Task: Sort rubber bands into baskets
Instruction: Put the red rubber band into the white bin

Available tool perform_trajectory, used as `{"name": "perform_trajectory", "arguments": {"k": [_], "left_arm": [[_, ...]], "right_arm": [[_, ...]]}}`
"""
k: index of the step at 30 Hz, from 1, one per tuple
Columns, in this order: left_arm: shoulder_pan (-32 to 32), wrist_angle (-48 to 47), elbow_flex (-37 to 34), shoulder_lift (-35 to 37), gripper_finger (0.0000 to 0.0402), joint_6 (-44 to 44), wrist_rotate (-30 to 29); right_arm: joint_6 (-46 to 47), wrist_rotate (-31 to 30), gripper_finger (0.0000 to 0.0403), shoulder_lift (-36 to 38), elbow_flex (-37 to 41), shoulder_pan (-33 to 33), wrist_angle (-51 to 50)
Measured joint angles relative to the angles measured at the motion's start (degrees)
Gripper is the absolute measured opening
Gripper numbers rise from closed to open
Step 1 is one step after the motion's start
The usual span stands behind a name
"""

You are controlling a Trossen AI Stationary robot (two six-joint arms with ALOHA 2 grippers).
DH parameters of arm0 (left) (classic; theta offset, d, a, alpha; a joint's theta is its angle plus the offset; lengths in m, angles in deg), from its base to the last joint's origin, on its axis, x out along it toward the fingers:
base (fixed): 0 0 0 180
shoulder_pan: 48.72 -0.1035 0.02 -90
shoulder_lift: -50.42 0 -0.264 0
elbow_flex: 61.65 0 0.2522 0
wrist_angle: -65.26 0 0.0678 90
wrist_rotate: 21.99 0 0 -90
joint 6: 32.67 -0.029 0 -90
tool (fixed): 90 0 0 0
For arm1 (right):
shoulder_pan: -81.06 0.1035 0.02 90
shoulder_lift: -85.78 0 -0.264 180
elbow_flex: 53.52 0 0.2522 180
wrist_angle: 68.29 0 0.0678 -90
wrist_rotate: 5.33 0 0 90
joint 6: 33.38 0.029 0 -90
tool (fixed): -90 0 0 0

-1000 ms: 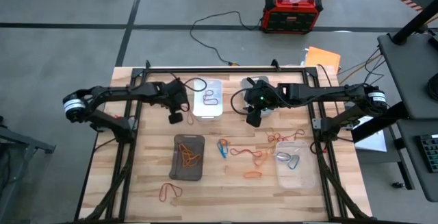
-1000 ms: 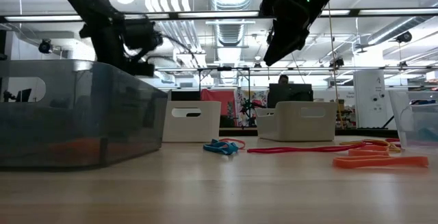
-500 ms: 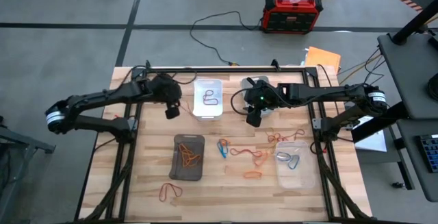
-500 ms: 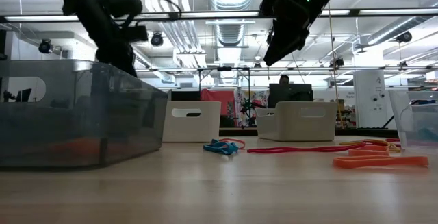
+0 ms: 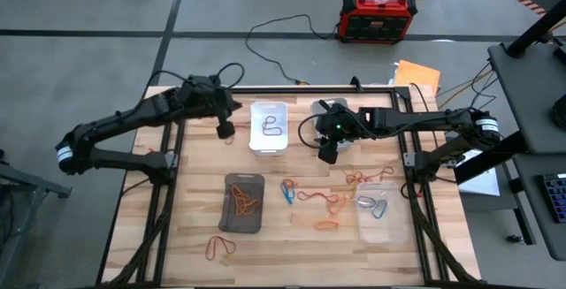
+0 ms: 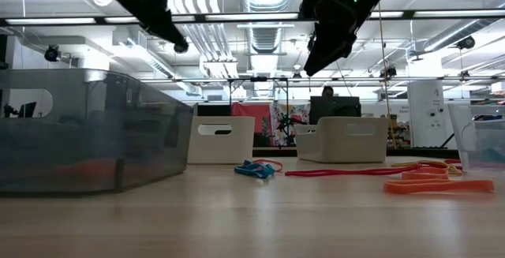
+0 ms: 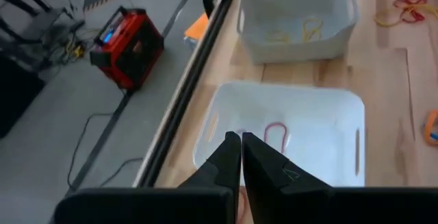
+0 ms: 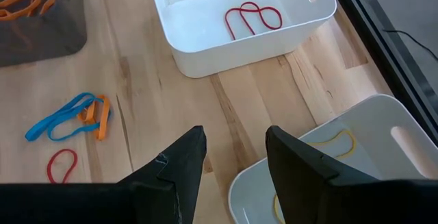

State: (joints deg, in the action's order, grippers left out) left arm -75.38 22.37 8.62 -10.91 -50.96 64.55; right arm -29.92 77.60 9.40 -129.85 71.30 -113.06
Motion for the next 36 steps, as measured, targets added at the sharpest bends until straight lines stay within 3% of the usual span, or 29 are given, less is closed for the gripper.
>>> {"name": "perform_trajectory", "arguments": {"k": [6, 12, 19, 26, 36], "left_arm": [[0.1, -2.62, 0.91, -2.88, 0.0, -1.0, -0.1], [-0.16, -8.21, -2.03, -6.03, 0.0, 10.07, -6.52], [-3.75, -8.15, -7.07, -9.01, 0.0005, 18.58, -6.47], [-9.03, -4.53, -11.57, -10.83, 0.0068, 20.73, -0.34], [-9.55, 1.55, -16.59, -16.32, 0.0169, 23.98, 0.0]], "right_arm": [[0.0, 0.0, 0.0151, 0.0, 0.0, 0.0, -0.05], [-0.17, 0.0, 0.0151, 0.0, 0.0, 0.0, -0.04], [-0.35, 0.0, 0.0151, 0.0, 0.0, 0.0, -0.04], [0.38, 0.02, 0.0151, 0.0, 0.0, 0.0, -0.04], [0.59, 0.02, 0.0151, 0.0, 0.0, 0.0, -0.02]]}}
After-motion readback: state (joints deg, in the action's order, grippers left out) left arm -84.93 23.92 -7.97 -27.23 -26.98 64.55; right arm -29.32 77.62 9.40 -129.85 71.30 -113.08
